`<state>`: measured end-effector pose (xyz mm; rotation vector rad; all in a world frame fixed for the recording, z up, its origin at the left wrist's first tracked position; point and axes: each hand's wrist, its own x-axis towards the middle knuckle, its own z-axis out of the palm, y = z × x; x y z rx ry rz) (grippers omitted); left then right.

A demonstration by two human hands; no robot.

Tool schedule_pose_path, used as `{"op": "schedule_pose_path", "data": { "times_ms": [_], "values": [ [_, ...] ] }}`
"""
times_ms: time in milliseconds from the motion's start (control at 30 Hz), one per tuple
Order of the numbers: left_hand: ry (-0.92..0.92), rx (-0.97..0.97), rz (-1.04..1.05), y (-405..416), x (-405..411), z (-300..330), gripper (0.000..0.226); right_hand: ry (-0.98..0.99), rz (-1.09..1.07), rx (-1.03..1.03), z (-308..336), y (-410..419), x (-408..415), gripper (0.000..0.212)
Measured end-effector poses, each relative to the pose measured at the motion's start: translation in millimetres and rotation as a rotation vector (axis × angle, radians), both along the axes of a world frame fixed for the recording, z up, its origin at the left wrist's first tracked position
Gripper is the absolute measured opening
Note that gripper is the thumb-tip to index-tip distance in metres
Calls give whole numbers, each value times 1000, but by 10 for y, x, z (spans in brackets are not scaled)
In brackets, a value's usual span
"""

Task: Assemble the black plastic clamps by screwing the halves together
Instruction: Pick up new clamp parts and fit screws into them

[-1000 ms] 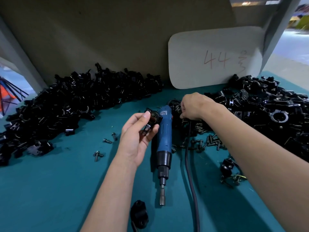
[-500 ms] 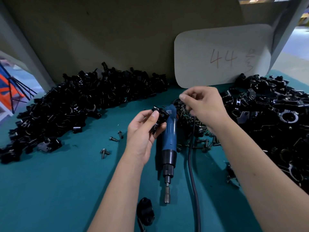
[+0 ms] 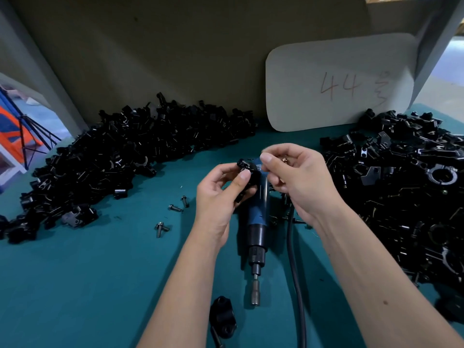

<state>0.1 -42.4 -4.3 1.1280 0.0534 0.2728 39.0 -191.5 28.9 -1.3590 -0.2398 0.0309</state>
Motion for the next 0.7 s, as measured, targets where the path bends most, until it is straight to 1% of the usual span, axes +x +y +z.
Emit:
{"op": "schedule_pose_path", "data": {
  "times_ms": [133,200,333,467,700],
  "values": [
    [-64,147,26,-20,4,-26,14,-13,-116,-75,-45,63,-27,33],
    [-86,194,30,-21,0,-35,15,-32,-155,-70,-55,90,-36,39],
    [-137,258,26,-28,-17,-34,17,-98,-166,-46,-53,136,-38,37],
    [-154,326,36,-19,-12,-39,19,-182,-184,-166,-43,110,-12,40],
    [-135,312,50,-94,-31,-30,21,-175,-139,-126,-32,60,-18,41]
  ]
}}
